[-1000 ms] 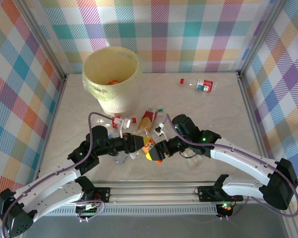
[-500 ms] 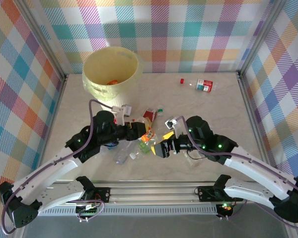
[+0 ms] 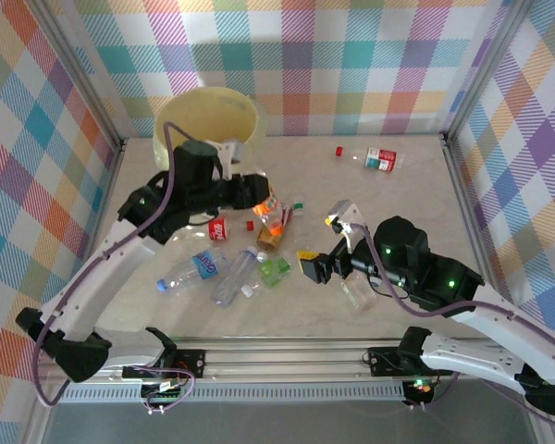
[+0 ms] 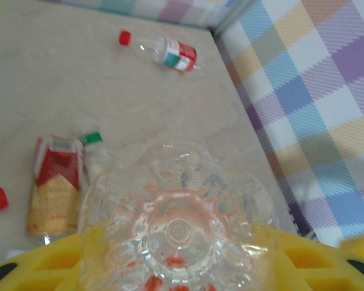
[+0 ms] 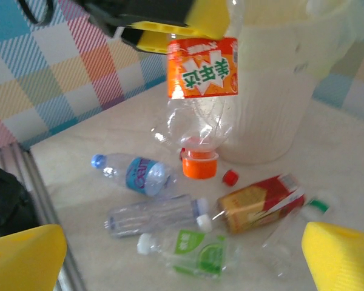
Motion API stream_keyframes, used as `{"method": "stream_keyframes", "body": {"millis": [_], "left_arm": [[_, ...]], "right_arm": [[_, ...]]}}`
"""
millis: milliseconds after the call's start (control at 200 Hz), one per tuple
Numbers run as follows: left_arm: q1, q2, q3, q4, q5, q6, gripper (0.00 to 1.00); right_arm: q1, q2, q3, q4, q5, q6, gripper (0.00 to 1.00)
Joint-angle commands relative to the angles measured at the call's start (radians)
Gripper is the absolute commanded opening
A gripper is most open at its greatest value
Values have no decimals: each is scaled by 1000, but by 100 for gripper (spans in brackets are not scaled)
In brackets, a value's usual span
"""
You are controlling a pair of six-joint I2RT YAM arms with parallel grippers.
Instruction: Put the plastic bottles in the bin
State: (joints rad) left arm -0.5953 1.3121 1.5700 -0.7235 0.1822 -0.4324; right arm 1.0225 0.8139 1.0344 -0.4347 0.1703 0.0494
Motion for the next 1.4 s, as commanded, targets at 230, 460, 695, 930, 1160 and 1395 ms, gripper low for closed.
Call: {"method": "stream_keyframes", "body": {"millis": [230, 460, 695, 930, 1160, 1395], "left_arm": [[216, 225, 378, -161, 111, 95, 46], [348, 359, 556, -135, 141, 40, 47], [414, 480, 682, -121, 126, 9, 48], [488, 559, 691, -26, 152, -85, 49], [535, 590, 643, 101, 319, -220, 50], [562, 620, 663, 195, 481, -349, 51]], "right_arm": [[170, 37, 55, 224, 295, -307, 100], [201, 60, 69, 352, 287, -357, 100], [203, 84, 91, 413, 270, -365, 100], [203, 107, 112, 398, 269, -352, 100], [203, 108, 117, 369, 262, -330, 100], [203, 110, 124, 351, 252, -310, 100]]}}
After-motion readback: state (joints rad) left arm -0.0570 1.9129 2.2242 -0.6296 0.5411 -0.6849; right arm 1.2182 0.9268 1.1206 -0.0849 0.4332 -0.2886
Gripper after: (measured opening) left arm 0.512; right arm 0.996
